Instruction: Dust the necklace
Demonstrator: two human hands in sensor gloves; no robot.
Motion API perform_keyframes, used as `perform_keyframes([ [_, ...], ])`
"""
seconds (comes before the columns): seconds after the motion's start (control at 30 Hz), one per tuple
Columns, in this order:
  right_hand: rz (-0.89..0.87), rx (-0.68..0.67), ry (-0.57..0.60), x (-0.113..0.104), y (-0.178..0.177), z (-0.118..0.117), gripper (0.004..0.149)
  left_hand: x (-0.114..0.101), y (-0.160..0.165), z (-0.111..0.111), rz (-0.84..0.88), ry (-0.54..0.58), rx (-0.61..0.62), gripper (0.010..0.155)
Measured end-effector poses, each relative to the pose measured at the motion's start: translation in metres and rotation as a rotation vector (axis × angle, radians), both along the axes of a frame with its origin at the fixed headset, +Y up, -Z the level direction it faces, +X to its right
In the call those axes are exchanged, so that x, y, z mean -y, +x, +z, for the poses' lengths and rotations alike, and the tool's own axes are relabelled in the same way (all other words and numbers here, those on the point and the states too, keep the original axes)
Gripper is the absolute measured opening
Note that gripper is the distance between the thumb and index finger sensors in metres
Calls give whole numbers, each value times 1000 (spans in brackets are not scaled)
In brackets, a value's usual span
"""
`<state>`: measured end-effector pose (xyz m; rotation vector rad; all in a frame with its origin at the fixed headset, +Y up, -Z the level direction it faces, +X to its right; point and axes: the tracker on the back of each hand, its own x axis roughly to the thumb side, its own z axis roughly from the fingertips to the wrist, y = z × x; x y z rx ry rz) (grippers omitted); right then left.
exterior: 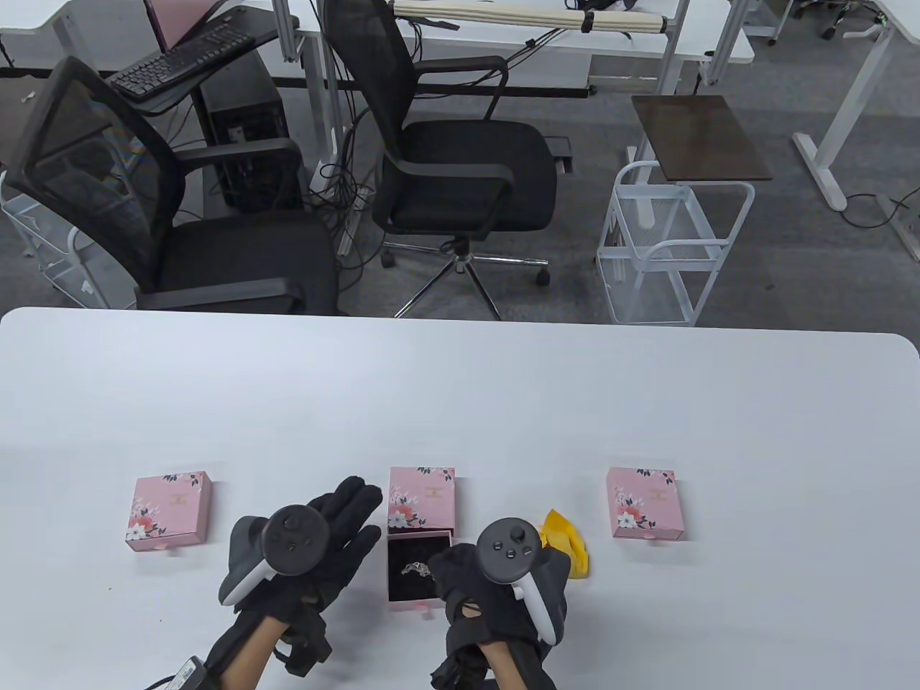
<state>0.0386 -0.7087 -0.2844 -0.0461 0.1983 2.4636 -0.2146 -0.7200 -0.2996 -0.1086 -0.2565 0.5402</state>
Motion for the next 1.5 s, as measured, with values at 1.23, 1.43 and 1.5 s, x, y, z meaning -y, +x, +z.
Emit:
perform_keyframes([
  [1.23, 620, -223, 110, 42, -43, -8, 43, 6, -8, 3, 17, 9, -20, 59],
  [1.43, 681, -235, 149, 45, -48, -7, 41, 6, -8, 3, 17, 7, -18, 59],
  [1.5, 679, -232, 145, 45, -48, -7, 41, 6, -8, 3, 26, 8, -17, 59],
])
